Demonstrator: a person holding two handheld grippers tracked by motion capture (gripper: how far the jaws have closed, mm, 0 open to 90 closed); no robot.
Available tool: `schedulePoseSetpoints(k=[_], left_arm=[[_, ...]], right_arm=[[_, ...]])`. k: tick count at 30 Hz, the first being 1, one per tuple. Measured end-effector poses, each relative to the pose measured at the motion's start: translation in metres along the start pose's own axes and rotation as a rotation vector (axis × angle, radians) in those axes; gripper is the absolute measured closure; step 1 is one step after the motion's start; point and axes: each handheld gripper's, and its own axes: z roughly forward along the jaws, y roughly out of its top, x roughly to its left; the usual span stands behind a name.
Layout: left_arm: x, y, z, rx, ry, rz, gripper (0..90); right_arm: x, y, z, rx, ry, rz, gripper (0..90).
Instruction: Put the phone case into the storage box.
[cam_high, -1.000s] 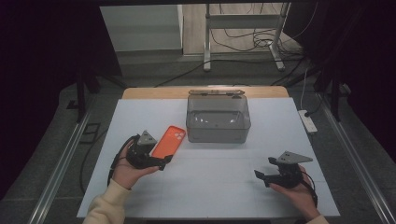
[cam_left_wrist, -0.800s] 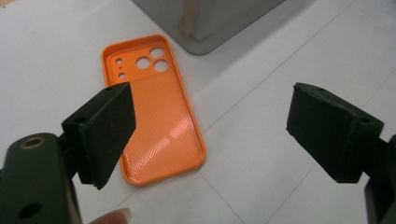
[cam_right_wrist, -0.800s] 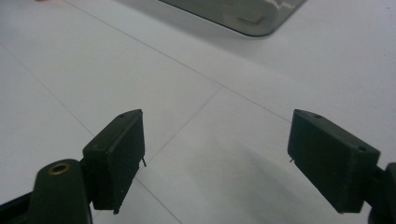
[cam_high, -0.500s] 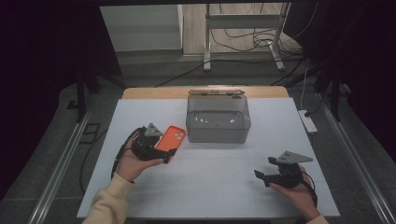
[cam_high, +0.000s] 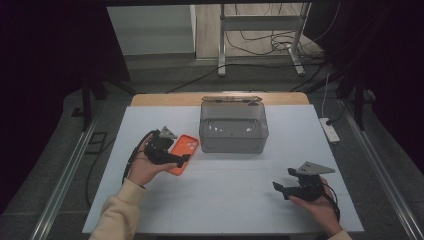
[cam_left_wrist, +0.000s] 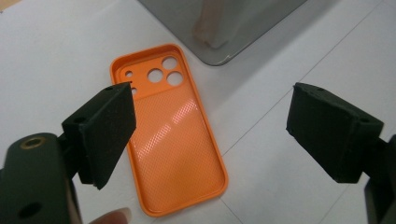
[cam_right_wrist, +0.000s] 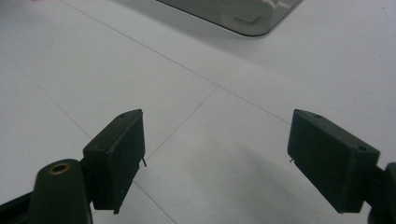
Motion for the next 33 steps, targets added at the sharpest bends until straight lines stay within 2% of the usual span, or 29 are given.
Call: schedulePoseSetpoints(k=[6,22,33], left_arm=[[0.005,0.001,0.004,0.006,0.001,-0.008,15.9],[0.025,0.000,0.020,0.041,0.011,-0.071,16.1],[0.033,0.001,0.032,0.071,0.019,-0.082,16.3]], right_arm=[[0.000,0.000,0.000,0.003,-0.002,-0.001,19.3],[-0.001,0.000,0.000,0.003,0.003,-0.004,19.5],[-0.001,0.000,0.000,0.003,0.015,-0.003,19.5]])
